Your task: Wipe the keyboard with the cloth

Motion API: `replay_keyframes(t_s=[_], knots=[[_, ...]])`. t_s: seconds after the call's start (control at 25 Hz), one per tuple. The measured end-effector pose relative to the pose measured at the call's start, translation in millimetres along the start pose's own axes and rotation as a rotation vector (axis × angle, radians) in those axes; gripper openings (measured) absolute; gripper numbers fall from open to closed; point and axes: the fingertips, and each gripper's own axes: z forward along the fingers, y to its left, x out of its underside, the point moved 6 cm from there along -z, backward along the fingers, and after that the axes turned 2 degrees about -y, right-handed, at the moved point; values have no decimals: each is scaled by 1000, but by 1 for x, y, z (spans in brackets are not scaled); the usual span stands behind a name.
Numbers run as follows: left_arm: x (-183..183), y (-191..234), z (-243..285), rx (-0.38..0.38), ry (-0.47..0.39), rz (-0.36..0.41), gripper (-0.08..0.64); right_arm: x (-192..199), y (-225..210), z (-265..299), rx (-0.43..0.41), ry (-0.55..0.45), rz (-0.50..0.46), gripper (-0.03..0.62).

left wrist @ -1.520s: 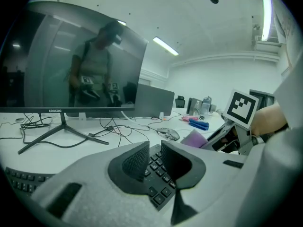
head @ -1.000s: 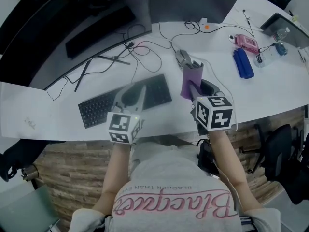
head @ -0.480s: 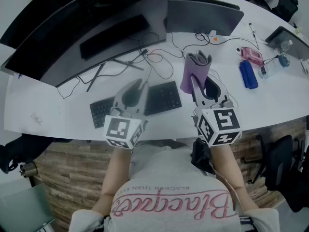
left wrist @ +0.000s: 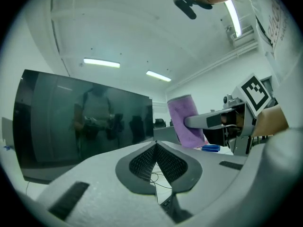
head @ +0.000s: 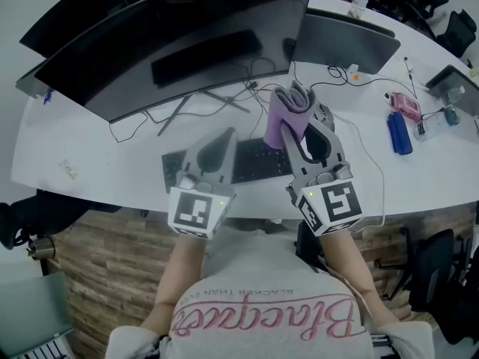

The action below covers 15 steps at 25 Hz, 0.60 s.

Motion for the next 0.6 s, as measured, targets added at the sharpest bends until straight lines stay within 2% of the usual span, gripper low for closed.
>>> replay_keyframes(t_s=[0.2, 0.36, 0.6], knots=[[-7, 17, -12, -20, -30, 17, 5, 0, 34, 18, -25, -37, -28, 84], [-8, 28, -17, -33, -46, -3, 5, 2, 59, 26, -50, -66, -56, 84], [-4, 41, -23, -73, -66, 2, 5, 11, 77, 36, -53, -91, -63, 84]])
